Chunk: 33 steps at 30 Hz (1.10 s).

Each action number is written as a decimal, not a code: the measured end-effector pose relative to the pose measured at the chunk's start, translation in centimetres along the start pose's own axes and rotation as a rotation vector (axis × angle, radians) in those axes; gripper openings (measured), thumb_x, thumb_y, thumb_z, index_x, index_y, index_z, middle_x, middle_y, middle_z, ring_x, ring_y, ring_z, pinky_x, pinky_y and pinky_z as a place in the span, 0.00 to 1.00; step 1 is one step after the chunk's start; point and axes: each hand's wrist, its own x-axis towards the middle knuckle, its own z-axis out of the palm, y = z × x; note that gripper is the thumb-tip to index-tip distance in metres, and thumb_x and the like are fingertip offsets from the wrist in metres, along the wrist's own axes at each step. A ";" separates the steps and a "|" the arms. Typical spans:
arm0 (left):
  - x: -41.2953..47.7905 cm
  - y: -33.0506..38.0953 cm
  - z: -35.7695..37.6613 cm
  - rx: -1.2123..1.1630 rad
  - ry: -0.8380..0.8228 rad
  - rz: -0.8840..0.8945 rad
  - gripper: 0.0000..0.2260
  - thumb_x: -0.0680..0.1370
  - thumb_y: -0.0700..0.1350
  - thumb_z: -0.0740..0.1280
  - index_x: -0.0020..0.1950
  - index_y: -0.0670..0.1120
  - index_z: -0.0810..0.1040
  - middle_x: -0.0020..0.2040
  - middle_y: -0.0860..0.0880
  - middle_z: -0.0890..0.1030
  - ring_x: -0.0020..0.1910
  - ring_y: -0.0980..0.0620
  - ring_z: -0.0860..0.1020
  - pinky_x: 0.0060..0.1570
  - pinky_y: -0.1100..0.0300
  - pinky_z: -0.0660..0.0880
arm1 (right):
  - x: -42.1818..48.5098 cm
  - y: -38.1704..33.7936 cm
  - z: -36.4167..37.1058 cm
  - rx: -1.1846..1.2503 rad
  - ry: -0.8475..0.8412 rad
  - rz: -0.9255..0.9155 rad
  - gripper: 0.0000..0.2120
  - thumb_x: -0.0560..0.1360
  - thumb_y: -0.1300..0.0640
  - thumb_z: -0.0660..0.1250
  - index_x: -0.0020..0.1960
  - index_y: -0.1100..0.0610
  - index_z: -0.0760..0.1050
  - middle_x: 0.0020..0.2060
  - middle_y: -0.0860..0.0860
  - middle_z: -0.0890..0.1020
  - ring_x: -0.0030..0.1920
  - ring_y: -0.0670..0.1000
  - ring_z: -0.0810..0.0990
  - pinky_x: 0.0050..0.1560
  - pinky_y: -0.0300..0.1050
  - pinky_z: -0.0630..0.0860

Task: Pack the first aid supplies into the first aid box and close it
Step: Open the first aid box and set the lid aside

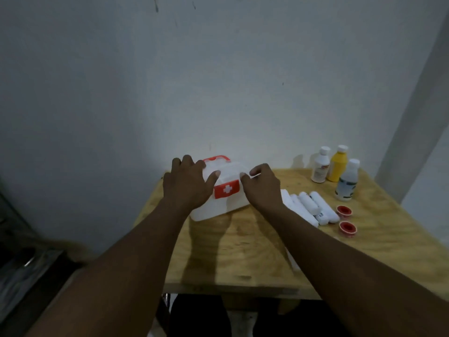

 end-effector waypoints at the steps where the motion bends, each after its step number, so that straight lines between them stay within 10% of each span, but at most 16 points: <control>1: -0.1 0.3 0.0 0.013 0.011 0.002 0.30 0.79 0.68 0.53 0.72 0.50 0.73 0.68 0.44 0.74 0.68 0.42 0.69 0.57 0.45 0.74 | -0.4 0.0 0.7 0.076 -0.007 0.060 0.14 0.75 0.46 0.67 0.52 0.53 0.71 0.46 0.51 0.80 0.47 0.51 0.79 0.46 0.45 0.76; 8: -0.9 0.9 0.1 0.053 0.062 0.004 0.29 0.80 0.67 0.53 0.72 0.51 0.73 0.67 0.45 0.75 0.66 0.43 0.70 0.55 0.50 0.75 | -2.1 -1.0 2.7 0.564 -0.068 0.454 0.14 0.78 0.45 0.66 0.48 0.57 0.75 0.42 0.54 0.83 0.40 0.52 0.85 0.27 0.37 0.78; 13: -1.0 0.9 0.4 0.045 0.076 0.024 0.28 0.80 0.65 0.53 0.71 0.49 0.74 0.64 0.45 0.75 0.64 0.43 0.70 0.50 0.52 0.74 | -1.4 -1.1 2.3 0.635 -0.121 0.540 0.15 0.75 0.48 0.70 0.50 0.60 0.77 0.41 0.55 0.82 0.40 0.52 0.81 0.36 0.42 0.78; 21: -1.0 -0.5 1.5 -0.027 0.115 0.086 0.31 0.78 0.67 0.51 0.72 0.50 0.73 0.67 0.46 0.74 0.65 0.44 0.69 0.51 0.52 0.74 | -0.7 -1.5 1.7 0.516 -0.086 0.390 0.16 0.75 0.50 0.71 0.58 0.57 0.74 0.47 0.56 0.83 0.39 0.53 0.85 0.28 0.40 0.74; 28: -1.4 -3.0 2.3 -0.067 0.043 0.242 0.40 0.72 0.70 0.65 0.77 0.50 0.64 0.76 0.48 0.67 0.74 0.45 0.62 0.64 0.48 0.72 | 0.3 -3.7 -2.7 0.446 -0.396 0.165 0.08 0.77 0.58 0.67 0.55 0.59 0.78 0.44 0.61 0.86 0.40 0.55 0.86 0.39 0.47 0.80; 33: -1.3 -2.7 1.9 -0.133 0.098 0.270 0.35 0.73 0.68 0.67 0.75 0.49 0.71 0.73 0.48 0.73 0.72 0.45 0.67 0.61 0.48 0.74 | 2.0 -2.6 -3.3 -0.078 -0.286 -0.121 0.18 0.71 0.46 0.74 0.55 0.55 0.76 0.41 0.53 0.84 0.41 0.51 0.83 0.40 0.44 0.75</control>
